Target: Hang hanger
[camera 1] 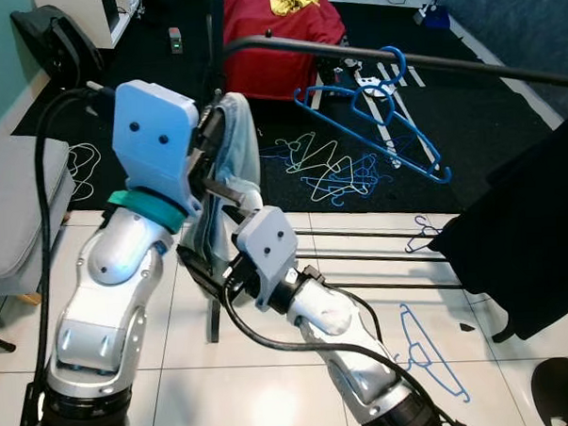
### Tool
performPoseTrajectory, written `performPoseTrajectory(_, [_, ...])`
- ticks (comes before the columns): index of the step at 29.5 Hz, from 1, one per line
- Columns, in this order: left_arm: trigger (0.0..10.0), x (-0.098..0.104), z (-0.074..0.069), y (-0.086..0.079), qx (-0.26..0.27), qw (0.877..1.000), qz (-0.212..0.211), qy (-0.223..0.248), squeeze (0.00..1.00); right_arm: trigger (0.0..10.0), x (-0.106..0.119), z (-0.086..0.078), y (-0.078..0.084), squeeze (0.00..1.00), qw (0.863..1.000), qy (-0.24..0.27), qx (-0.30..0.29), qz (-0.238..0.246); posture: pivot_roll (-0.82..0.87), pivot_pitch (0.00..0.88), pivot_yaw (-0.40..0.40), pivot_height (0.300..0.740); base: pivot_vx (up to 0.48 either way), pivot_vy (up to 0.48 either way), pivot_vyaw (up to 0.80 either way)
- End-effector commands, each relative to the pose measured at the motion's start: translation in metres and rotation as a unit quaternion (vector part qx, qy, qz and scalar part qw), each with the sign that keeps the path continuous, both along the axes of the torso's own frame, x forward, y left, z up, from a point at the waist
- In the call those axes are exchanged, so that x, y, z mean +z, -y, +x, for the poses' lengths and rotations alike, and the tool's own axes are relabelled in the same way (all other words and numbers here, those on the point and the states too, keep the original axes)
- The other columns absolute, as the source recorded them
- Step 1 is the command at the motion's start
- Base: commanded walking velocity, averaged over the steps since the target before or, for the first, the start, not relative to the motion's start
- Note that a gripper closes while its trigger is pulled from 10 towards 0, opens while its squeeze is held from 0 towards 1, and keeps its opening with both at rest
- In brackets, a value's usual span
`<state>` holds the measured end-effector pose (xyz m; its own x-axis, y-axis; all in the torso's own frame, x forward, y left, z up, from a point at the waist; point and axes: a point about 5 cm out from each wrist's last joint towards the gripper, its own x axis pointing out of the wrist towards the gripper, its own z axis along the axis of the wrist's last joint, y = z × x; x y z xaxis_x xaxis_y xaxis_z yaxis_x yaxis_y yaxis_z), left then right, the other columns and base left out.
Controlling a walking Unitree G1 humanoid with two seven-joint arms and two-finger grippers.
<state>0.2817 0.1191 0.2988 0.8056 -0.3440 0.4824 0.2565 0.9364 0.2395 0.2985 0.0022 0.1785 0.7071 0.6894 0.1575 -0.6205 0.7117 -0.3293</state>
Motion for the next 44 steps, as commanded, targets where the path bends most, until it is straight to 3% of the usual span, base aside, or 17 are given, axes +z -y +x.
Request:
performPoseTrajectory(1, [10.0, 0.001, -0.004, 0.004, -0.014, 1.000, -0.001, 0.000, 0.00, 9.9, -0.010, 0.007, 0.007, 0.00, 0.999, 0.001, -0.046, -0.028, -0.02, 0.083, -0.004, 0.740, 0.000, 0.000, 0.00])
performPoseTrajectory(2, [10.0, 0.002, -0.004, 0.004, -0.016, 1.000, -0.002, -0.002, 0.00, 9.9, -0.012, 0.015, 0.010, 0.00, 0.996, 0.014, -0.083, -0.044, -0.02, 0.083, -0.004, 0.740, 0.000, 0.000, 0.00])
performPoseTrajectory(3, [10.0, 0.001, -0.004, 0.004, -0.017, 1.000, -0.002, -0.004, 0.00, 4.2, -0.013, 0.024, 0.017, 0.00, 0.989, 0.027, -0.133, -0.063, -0.01, 0.083, -0.002, 0.740, 0.000, 0.000, 0.00])
performPoseTrajectory(7, [10.0, 0.000, -0.004, 0.003, -0.015, 1.000, 0.000, -0.006, 0.00, 4.5, -0.010, 0.032, 0.026, 0.00, 0.982, 0.032, -0.173, -0.063, -0.01, 0.084, 0.002, 0.740, 0.000, 0.000, 0.00])
performPoseTrajectory(8, [10.0, 0.000, -0.003, 0.002, -0.015, 1.000, -0.001, -0.008, 0.00, 10.0, -0.009, 0.034, 0.030, 0.00, 0.978, 0.037, -0.196, -0.070, -0.01, 0.084, 0.002, 0.740, 0.000, 0.000, 0.00])
performPoseTrajectory(21, [10.0, -0.008, 0.002, -0.002, 0.000, 1.000, 0.003, -0.024, 0.00, 10.0, 0.021, 0.026, 0.064, 0.00, 0.942, 0.153, -0.285, -0.093, -0.03, 0.089, 0.009, 0.740, 0.000, 0.000, 0.00])
performPoseTrajectory(27, [10.0, -0.011, 0.003, -0.003, 0.000, 1.000, 0.004, -0.030, 0.00, 10.0, 0.014, 0.016, 0.071, 0.00, 0.941, 0.143, -0.295, -0.087, -0.04, 0.088, 0.013, 0.740, 0.000, 0.000, 0.00])
performPoseTrajectory(28, [10.0, -0.010, 0.003, -0.002, -0.001, 1.000, 0.003, -0.030, 0.00, 7.8, 0.009, 0.015, 0.072, 0.00, 0.943, 0.125, -0.297, -0.081, -0.04, 0.088, 0.014, 0.740, 0.000, 0.000, 0.00])
performPoseTrajectory(29, [10.0, -0.010, 0.003, -0.002, -0.001, 1.000, 0.003, -0.030, 0.00, 7.8, 0.009, 0.015, 0.072, 0.00, 0.943, 0.125, -0.297, -0.081, -0.04, 0.088, 0.014, 0.740, 0.000, 0.000, 0.00])
performPoseTrajectory(30, [10.0, -0.010, 0.003, -0.002, -0.002, 1.000, 0.003, -0.030, 0.00, 4.7, 0.005, 0.015, 0.071, 0.00, 0.945, 0.115, -0.296, -0.077, -0.03, 0.086, 0.015, 0.740, 0.000, 0.000, 0.00])
performPoseTrajectory(32, [10.0, -0.010, 0.003, -0.002, -0.002, 1.000, 0.003, -0.030, 0.00, 4.7, 0.005, 0.015, 0.071, 0.00, 0.945, 0.115, -0.296, -0.077, -0.03, 0.086, 0.015, 0.740, 0.000, 0.000, 0.00])
performPoseTrajectory(33, [10.0, -0.010, 0.003, -0.002, -0.002, 1.000, 0.004, -0.030, 0.00, 3.2, 0.005, 0.014, 0.069, 0.00, 0.947, 0.115, -0.292, -0.074, -0.03, 0.086, 0.015, 0.740, 0.000, 0.000, 0.00])
performPoseTrajectory(34, [10.0, -0.010, 0.003, -0.002, -0.001, 1.000, 0.007, -0.029, 0.00, 4.7, 0.010, 0.011, 0.062, 0.00, 0.954, 0.122, -0.267, -0.055, -0.03, 0.083, 0.014, 0.740, 0.000, 0.000, 0.00])
performPoseTrajectory(38, [10.0, -0.010, 0.003, -0.003, 0.000, 1.000, 0.009, -0.029, 0.00, 4.7, 0.014, 0.009, 0.057, 0.00, 0.959, 0.128, -0.248, -0.041, -0.03, 0.083, 0.014, 0.740, 0.000, 0.000, 0.00])
performPoseTrajectory(39, [10.0, -0.010, 0.004, -0.003, 0.004, 1.000, 0.012, -0.028, 0.00, 10.0, 0.021, 0.000, 0.045, 0.00, 0.973, 0.131, -0.191, -0.015, -0.03, 0.082, 0.013, 0.740, 0.000, 0.000, 0.00])
performPoseTrajectory(40, [10.0, -0.010, 0.005, -0.004, 0.009, 1.000, 0.014, -0.027, 0.00, 10.0, 0.024, -0.018, 0.029, 0.00, 0.989, 0.110, -0.098, 0.015, -0.02, 0.079, 0.013, 0.740, 0.000, 0.000, 0.00])
performPoseTrajectory(44, [10.0, -0.009, 0.007, -0.004, 0.015, 0.999, 0.018, -0.023, 0.00, 10.0, 0.028, -0.052, 0.010, 0.00, 0.995, 0.059, 0.043, 0.067, -0.02, 0.074, 0.014, 0.740, 0.000, 0.000, 0.00])
